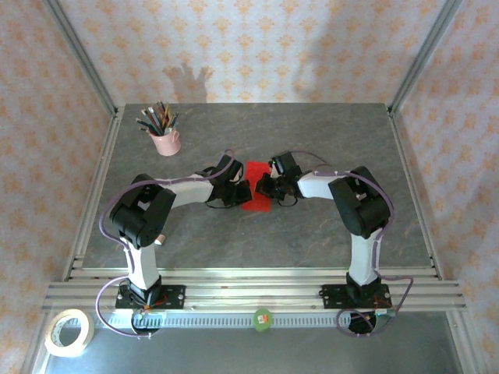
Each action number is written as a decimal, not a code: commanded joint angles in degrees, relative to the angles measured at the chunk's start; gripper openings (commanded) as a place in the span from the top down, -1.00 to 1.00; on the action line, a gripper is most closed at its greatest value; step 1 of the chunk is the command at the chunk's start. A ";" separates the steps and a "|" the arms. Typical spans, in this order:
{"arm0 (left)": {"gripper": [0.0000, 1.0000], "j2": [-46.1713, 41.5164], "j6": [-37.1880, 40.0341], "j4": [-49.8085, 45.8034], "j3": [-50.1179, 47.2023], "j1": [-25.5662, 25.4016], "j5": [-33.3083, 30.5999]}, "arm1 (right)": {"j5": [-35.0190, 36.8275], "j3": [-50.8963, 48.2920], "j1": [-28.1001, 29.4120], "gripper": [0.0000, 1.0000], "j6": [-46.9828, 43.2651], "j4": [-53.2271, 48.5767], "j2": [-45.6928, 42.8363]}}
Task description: Fold a paper plane with a square sheet of paper (pick it up from the middle)
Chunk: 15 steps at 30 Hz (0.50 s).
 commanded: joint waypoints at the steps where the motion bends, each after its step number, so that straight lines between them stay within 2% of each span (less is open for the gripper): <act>1: 1.00 1.17 1.20 -2.27 -0.70 -0.35 -1.00 | 4.68 -2.40 -0.71 1.00 -1.16 -6.81 3.96; 15: 1.00 1.57 3.34 -4.43 -2.27 -0.13 -2.25 | 5.05 -2.33 -0.79 1.00 -1.51 -7.46 4.56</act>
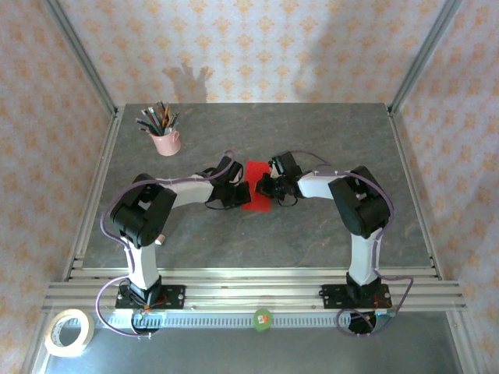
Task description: Fold a paper plane with a square sheet of paper (pick it up from the middle)
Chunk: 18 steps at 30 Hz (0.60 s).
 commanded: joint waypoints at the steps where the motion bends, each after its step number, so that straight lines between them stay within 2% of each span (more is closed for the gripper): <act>1: 1.00 1.15 2.25 -4.20 -2.11 -0.01 -1.88 | 5.31 -2.34 -0.73 1.00 -1.41 -7.59 4.40; 13: 1.00 -3.23 8.95 -9.29 -7.56 2.40 0.63 | 5.58 -2.46 -0.90 1.00 -1.62 -8.03 4.51; 18: 1.00 -5.78 12.79 -13.27 -9.00 2.94 -0.92 | 5.56 -2.24 -0.84 1.00 -1.76 -8.12 4.45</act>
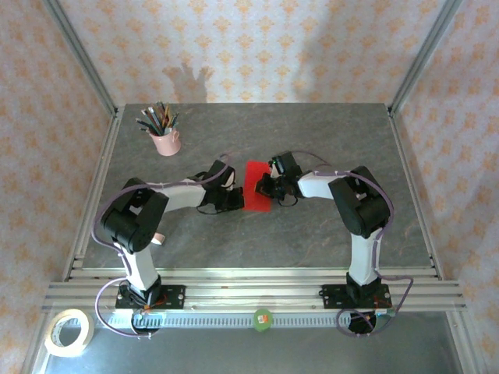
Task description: Fold a paper plane with a square sheet of paper (pick it up from the middle)
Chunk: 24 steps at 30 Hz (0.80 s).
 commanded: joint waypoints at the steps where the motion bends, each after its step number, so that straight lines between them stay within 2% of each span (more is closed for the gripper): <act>1: 1.00 -1.54 4.37 -12.66 -2.88 1.23 -3.03 | 5.81 -2.24 -0.80 1.00 -1.51 -8.12 4.40; 5: 1.00 -5.29 2.97 -11.39 -1.99 2.39 -3.41 | 5.75 -2.16 -0.80 1.00 -1.55 -8.13 4.38; 9: 1.00 -7.12 -1.74 -4.87 -0.50 1.58 0.02 | 5.82 -2.06 -0.80 1.00 -1.53 -8.21 4.43; 15: 1.00 -1.91 -5.06 -0.06 3.42 -1.88 0.52 | 5.95 -1.80 -0.75 1.00 -1.25 -8.21 4.45; 20: 1.00 0.54 -7.17 3.42 4.25 -2.75 2.03 | 5.87 -1.80 -0.80 1.00 -0.86 -8.03 4.56; 24: 1.00 2.92 -7.31 2.59 5.33 -2.88 1.90 | 5.82 -1.80 -0.80 1.00 -0.70 -7.85 4.67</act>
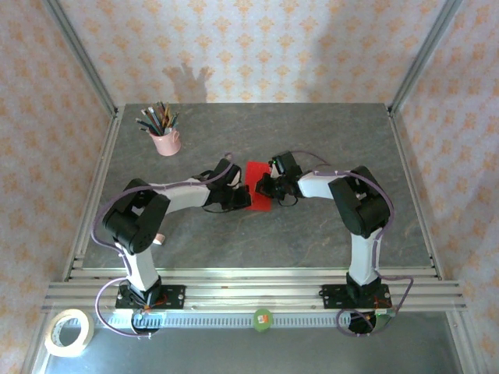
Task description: Fold a paper plane with a square sheet of paper (pick it up from the middle)
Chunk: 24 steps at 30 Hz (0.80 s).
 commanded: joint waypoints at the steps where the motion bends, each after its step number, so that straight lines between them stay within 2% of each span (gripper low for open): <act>1: 1.00 2.03 -1.08 0.74 2.20 -0.17 0.35 | 5.97 -1.87 -0.75 1.00 -0.71 -7.81 4.77; 9: 1.00 2.80 0.84 -2.82 3.52 -0.17 -2.27 | 5.93 -1.98 -0.80 1.00 -0.67 -7.72 4.88; 24: 1.00 4.16 2.82 -4.34 2.49 1.27 -2.18 | 6.38 -2.33 -0.86 1.00 -1.15 -8.17 4.95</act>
